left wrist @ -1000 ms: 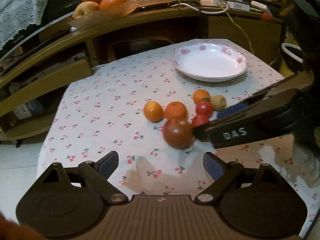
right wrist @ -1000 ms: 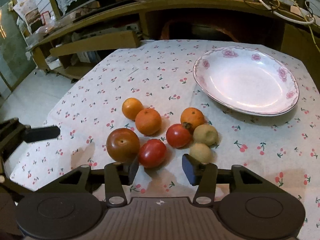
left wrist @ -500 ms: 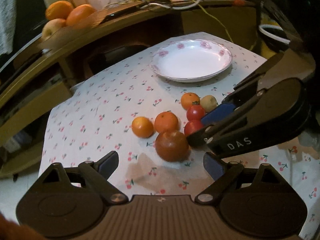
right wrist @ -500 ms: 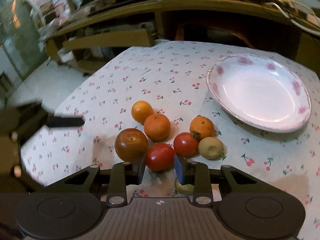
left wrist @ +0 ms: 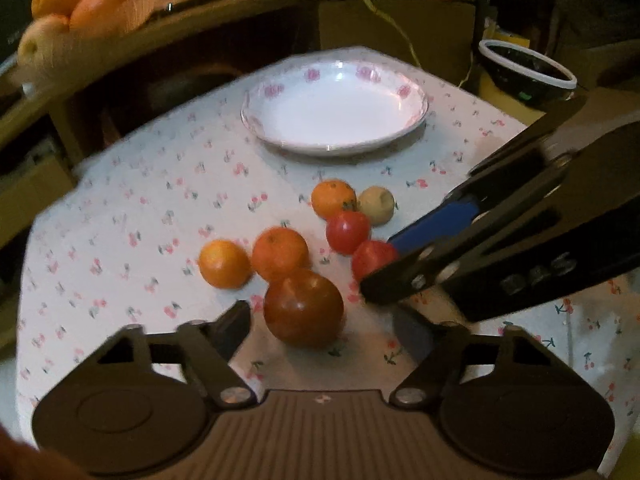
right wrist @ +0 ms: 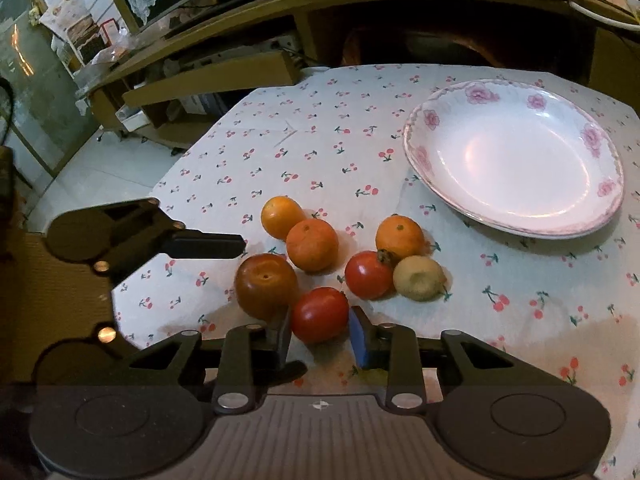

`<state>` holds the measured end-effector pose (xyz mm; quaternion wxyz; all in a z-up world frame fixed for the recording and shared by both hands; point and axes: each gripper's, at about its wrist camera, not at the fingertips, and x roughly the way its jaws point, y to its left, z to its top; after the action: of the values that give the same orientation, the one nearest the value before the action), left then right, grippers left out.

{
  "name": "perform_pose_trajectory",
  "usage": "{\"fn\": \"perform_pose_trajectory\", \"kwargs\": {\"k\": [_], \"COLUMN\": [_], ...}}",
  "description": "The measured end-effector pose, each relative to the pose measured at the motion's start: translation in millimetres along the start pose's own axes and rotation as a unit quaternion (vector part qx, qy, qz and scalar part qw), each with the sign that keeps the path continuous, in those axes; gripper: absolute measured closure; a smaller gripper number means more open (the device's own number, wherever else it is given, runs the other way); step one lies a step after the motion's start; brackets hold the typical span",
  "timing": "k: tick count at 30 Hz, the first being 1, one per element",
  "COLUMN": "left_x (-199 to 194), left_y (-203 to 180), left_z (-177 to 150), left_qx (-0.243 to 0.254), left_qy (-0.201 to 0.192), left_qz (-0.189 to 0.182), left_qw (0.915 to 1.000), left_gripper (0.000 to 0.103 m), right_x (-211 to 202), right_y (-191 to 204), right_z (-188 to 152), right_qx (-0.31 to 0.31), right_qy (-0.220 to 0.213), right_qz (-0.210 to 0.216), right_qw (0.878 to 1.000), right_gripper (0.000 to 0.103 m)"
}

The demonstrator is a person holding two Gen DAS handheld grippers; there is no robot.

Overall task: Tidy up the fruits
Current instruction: 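Grasp the large dark red tomato with the left tool while the right tool holds its tomato, then carry both tomatoes over the white bowl and open both tools to drop them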

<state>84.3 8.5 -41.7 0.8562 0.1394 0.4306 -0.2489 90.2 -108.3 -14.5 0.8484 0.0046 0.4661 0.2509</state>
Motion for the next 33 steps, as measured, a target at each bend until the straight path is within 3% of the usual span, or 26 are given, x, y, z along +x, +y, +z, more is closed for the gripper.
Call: {"fn": "perform_pose_trajectory", "kwargs": {"k": [8, 19, 33], "left_x": [5.2, -8.9, 22.3], "left_y": [5.0, -2.2, 1.6], "left_z": [5.7, 19.9, 106.1], "left_qx": [-0.052, -0.050, -0.061], "left_qy": [0.003, -0.008, -0.057], "left_qz": [0.010, 0.016, 0.032], "left_qw": [0.9986, 0.9986, 0.9960], "left_gripper": [0.056, 0.057, 0.057], "right_x": [-21.9, -48.8, -37.0], "right_y": [-11.4, -37.5, -71.5], "right_z": [-0.8, 5.8, 45.6], "right_qx": [0.038, 0.061, 0.052], "right_qy": [-0.016, -0.068, -0.086], "right_qz": [0.002, -0.040, -0.107], "right_qw": [0.999, 0.995, 0.989], "right_gripper": [0.072, 0.072, 0.072]}}
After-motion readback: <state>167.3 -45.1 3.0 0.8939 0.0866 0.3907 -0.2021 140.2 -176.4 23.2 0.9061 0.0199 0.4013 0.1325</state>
